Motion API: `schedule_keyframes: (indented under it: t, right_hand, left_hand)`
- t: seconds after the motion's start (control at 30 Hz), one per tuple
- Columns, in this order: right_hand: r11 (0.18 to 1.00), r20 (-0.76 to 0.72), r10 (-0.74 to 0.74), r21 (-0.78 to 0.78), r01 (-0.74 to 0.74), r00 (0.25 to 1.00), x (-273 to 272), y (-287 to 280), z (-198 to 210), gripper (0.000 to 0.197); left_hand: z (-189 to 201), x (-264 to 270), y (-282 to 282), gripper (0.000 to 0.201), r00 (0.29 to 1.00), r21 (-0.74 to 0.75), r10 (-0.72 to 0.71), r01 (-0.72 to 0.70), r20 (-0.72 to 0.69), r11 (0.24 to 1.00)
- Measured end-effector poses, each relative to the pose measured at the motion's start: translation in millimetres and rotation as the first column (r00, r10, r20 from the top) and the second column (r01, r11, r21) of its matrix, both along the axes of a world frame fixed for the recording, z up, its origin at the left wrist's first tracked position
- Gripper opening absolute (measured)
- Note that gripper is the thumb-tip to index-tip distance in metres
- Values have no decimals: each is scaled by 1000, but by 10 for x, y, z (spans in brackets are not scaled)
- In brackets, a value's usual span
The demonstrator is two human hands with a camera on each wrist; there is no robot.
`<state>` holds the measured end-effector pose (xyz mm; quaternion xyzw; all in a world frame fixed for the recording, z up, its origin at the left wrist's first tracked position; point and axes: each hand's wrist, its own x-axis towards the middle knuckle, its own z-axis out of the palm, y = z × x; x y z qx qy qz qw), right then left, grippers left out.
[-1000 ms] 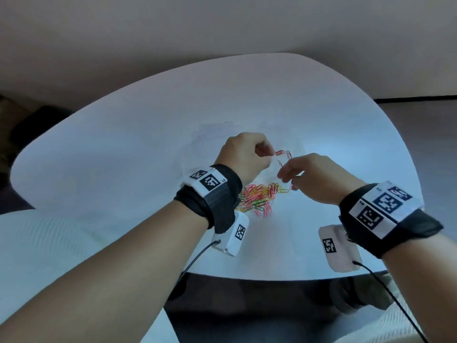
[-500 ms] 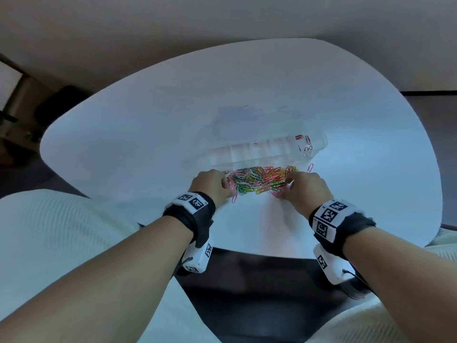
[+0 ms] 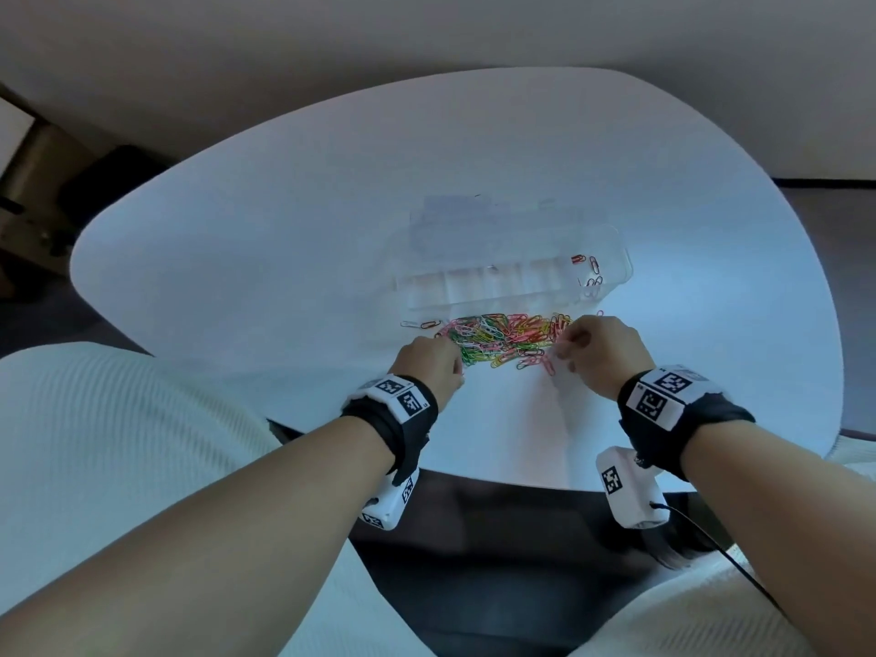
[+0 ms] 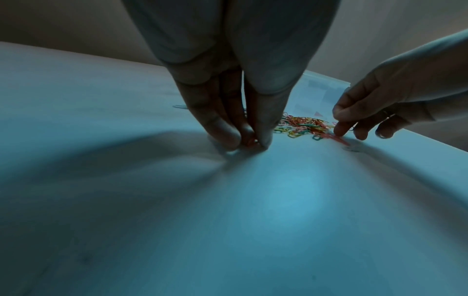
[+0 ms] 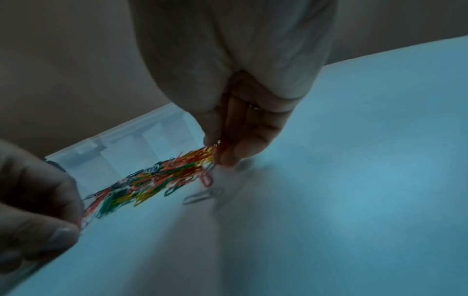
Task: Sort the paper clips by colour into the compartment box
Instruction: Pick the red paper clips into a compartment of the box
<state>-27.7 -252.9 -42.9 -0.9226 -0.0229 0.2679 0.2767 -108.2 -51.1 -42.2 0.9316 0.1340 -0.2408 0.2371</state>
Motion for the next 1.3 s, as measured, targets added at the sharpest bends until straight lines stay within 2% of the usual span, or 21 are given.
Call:
schedule_keyframes:
  t: [0.07, 0.17, 0.27, 0.3, 0.4, 0.5, 0.6, 0.77, 0.93, 1.03, 1.13, 1.3]
  right_hand:
    - [996, -25, -55, 66, 57, 998, 18, -32, 21, 22]
    - [998, -19, 26, 65, -25, 999, 20, -26, 53, 31]
    - [993, -11, 121, -8, -121, 993, -29, 43, 84, 18]
    - [979, 12, 181, -93, -179, 983, -48, 68, 91, 12]
    - [904, 73, 304, -338, -263, 950, -100, 104, 97, 22]
    - [887, 72, 306, -384, -257, 949, -112, 101, 48, 20]
    - [900, 54, 282, -360, -245, 958, -123, 107, 17, 15]
    - [956, -14, 201, -217, -199, 979, -89, 78, 12, 18]
    - [999, -69, 38, 24, -36, 997, -8, 26, 7, 24]
    - [965, -184, -99, 224, 140, 978, 13, 23, 33, 27]
    - [896, -279, -181, 349, 275, 943, -2, 47, 116, 31]
    - [854, -351, -117, 441, 275, 929, -52, 120, 239, 33]
  left_hand:
    - [34, -2, 35, 12, 999, -25, 39, -38, 32, 999]
    - [70, 47, 140, 10, 981, -105, 190, -186, 36, 977]
    - [86, 73, 233, 10, 945, -173, 322, -309, 54, 935]
    - [88, 69, 248, 9, 943, -169, 327, -313, 59, 935]
    - [83, 45, 249, 5, 953, -134, 292, -280, 76, 950]
    - [70, 28, 211, 7, 963, -115, 248, -236, 104, 965]
    - [70, 40, 148, 7, 971, -94, 211, -201, 112, 975]
    - [34, 92, 85, 6, 970, -61, 214, -208, 115, 976]
    - [7, 123, 101, 12, 967, -47, 222, -218, 122, 975]
    - [15, 127, 94, 13, 975, -29, 184, -182, 128, 983]
    - [22, 131, 86, 17, 986, 4, 124, -125, 115, 992]
    - [35, 123, 84, 15, 995, 55, 20, -26, 102, 998]
